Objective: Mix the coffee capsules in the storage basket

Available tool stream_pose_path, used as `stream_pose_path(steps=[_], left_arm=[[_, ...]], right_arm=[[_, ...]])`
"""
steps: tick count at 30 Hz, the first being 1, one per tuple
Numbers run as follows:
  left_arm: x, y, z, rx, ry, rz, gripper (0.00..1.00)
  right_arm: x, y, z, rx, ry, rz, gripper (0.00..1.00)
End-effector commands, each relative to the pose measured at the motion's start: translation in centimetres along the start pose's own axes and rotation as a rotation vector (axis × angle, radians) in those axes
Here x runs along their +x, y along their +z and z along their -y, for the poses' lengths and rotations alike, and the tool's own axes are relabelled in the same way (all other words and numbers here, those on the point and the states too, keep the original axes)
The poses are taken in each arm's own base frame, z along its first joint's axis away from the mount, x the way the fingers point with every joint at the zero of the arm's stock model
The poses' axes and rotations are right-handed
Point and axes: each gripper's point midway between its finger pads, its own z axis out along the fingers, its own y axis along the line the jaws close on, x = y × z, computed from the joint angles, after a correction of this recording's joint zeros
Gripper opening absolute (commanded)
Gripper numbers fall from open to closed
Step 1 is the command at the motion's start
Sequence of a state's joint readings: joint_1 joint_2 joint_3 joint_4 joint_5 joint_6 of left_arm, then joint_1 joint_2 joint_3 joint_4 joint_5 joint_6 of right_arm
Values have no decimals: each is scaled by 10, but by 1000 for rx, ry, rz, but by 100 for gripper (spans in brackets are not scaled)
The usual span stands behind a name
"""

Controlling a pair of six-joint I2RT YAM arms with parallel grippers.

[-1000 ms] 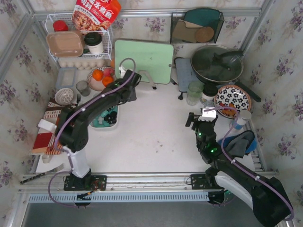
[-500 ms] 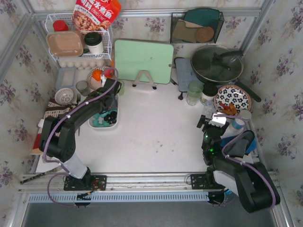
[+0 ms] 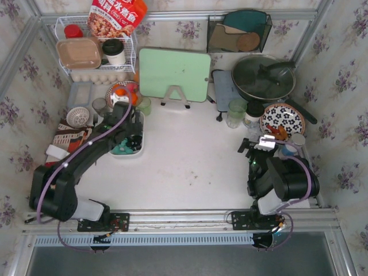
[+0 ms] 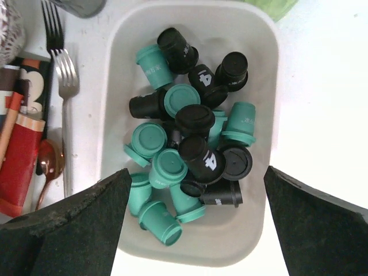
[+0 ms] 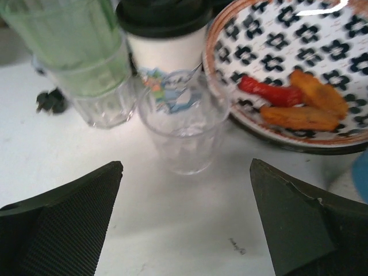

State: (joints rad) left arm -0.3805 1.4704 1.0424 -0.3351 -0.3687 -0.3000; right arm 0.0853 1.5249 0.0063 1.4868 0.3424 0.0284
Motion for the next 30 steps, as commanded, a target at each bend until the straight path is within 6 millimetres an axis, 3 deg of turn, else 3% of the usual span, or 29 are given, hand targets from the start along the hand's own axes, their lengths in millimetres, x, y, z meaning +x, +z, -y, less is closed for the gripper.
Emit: stream_pose_path(steps=[1,4,7,10,13,17,21,25,30], left_arm=[[-36,-22,1,72,-1,221,99],[-39,-36,-12,60,-23,324,99],[-41,-42,-52,-84,-70,354,99],[-26,-21,-114,-228,-233,231,100],[-15,4,-133,-160,-334,128,98],[-15,37,-135,-49,-206,108,95],[5,60,-138,-25,-68,68,94],[26,70,-152,-37,-98,47,93],[30,77,-101,304,41,88,92]], right_arm=[[-43,6,-24,-119,45,173,100],[-40,15,-33,-152,29,141,100],[-37,16,-36,-169,17,125,100],[-40,13,-36,-176,14,147,100],[-39,12,-35,-173,17,143,100],[-40,11,-33,-167,20,151,100],[-42,10,-30,-151,27,157,100],[-42,9,-30,-150,29,160,100],[-42,11,-31,-151,26,156,100]])
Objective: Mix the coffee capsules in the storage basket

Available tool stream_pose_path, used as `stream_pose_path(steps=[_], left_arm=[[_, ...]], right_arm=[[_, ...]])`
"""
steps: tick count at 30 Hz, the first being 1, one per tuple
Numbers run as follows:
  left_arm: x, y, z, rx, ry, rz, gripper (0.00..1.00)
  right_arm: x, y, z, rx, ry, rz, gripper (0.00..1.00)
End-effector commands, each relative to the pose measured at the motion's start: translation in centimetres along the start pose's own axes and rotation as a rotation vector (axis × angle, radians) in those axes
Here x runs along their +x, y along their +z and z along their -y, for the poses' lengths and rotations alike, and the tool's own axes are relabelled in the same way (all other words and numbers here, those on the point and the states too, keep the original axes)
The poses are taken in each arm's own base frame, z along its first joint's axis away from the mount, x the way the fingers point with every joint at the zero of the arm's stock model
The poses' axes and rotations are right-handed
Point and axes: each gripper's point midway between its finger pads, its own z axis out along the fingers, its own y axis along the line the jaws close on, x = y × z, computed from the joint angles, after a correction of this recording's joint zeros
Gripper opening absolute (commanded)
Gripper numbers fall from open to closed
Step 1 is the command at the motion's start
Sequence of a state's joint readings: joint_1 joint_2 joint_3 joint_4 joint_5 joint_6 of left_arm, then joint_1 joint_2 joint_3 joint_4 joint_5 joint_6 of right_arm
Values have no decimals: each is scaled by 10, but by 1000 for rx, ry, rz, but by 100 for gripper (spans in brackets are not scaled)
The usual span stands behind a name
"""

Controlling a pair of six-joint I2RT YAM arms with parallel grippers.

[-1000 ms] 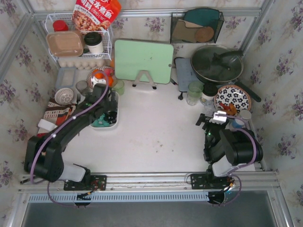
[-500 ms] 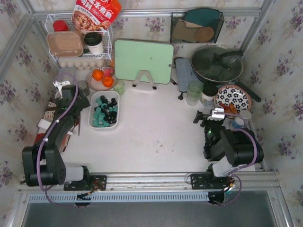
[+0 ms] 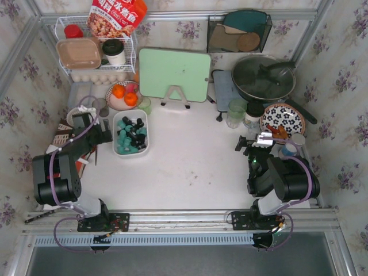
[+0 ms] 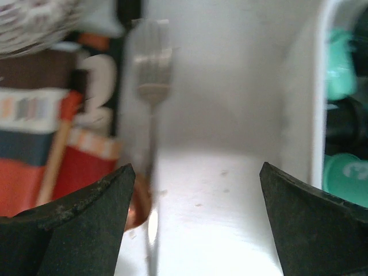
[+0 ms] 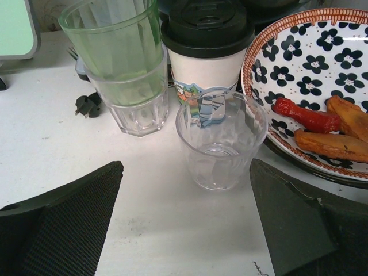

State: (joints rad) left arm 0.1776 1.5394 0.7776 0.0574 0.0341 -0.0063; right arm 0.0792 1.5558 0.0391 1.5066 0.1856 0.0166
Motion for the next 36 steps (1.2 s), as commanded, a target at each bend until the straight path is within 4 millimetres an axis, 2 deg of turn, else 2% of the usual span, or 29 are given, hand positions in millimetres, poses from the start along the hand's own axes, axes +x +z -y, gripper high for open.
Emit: stream_pose_path(steps=[1,4,8,16,22,25,28,30,36], left_arm=[[-14,1,59,379,175,92,93],[-8,-5,67,439,195,95,95],[-13,-9,52,351,157,167,100],[-11,-15,43,251,159,232,100],[-11,-31,83,253,297,316,100],[-16,-26,89,251,273,384,100],[-7,-10,81,206,244,394,100],[-1,-7,74,169,211,399,100],[-3,-5,69,134,195,383,100]], right_arm=[[-37,5,-1,4,22,145,100],[-36,7,1,15,26,140,100],[-32,14,-3,3,16,110,100],[-33,11,-5,-16,10,120,100],[-33,11,-6,-19,9,120,100],[-34,11,-6,-21,6,121,100],[-34,10,-7,-23,6,122,100],[-34,10,-7,-22,6,122,100],[-33,12,-6,-17,5,117,100]])
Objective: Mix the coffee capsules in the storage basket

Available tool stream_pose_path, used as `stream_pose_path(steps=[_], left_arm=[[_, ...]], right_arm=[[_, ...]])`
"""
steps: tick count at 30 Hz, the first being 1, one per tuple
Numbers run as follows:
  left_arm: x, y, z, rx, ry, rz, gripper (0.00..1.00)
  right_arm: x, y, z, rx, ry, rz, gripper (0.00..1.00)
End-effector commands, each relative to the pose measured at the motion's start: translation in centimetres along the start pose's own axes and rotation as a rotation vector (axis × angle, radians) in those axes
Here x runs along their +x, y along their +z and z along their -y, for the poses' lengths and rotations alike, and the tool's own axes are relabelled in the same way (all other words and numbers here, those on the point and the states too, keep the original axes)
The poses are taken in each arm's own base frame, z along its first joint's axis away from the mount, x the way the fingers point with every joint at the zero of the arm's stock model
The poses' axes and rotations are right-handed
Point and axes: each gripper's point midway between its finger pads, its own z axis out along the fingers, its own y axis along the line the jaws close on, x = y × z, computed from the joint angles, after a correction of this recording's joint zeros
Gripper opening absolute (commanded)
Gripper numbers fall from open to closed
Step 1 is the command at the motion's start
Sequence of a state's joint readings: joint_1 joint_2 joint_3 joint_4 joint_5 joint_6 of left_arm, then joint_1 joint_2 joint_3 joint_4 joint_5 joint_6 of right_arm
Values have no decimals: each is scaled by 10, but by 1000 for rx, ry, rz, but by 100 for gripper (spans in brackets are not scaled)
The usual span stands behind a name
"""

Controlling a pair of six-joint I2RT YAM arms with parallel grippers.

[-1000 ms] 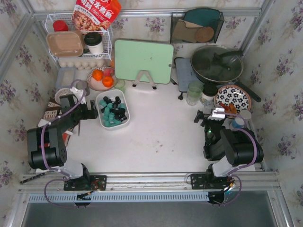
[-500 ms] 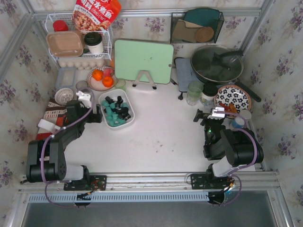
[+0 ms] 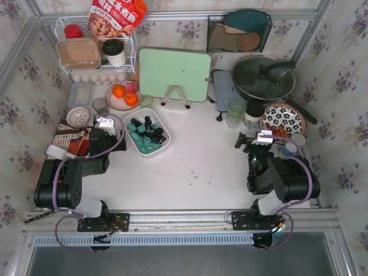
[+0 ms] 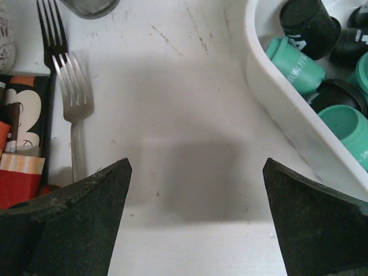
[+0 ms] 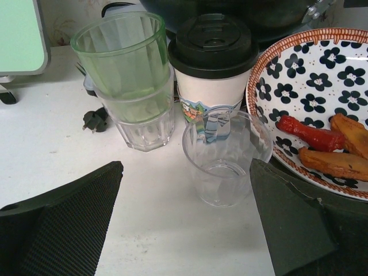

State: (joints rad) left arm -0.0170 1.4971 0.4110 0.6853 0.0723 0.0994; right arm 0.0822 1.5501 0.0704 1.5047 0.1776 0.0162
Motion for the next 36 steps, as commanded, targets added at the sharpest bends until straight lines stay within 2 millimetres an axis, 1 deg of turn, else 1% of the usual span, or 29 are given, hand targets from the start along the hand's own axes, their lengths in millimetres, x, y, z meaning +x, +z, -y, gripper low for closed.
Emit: stream_pose_path(steps=[1,6,7,8,10,11,13,36], left_arm=[[-19,5,-13,-72,-35,52,100],[-20,5,-14,-65,-50,58,100],[-20,5,-14,-66,-49,58,100],[-20,5,-14,-66,-49,59,100],[-20,5,-14,-66,-49,60,100],[-20,4,-14,-67,-49,60,100],[-20,4,-14,-69,-44,60,100],[-21,4,-14,-71,-43,61,100]], right_arm=[[-21,4,-1,0,0,82,100],[-22,8,0,14,4,78,100],[-20,11,1,23,5,67,100],[-13,15,3,36,3,34,100],[-6,27,4,57,3,-20,100],[-6,30,3,57,5,-28,100],[-7,30,5,66,7,-21,100],[-7,29,5,64,7,-19,100]])
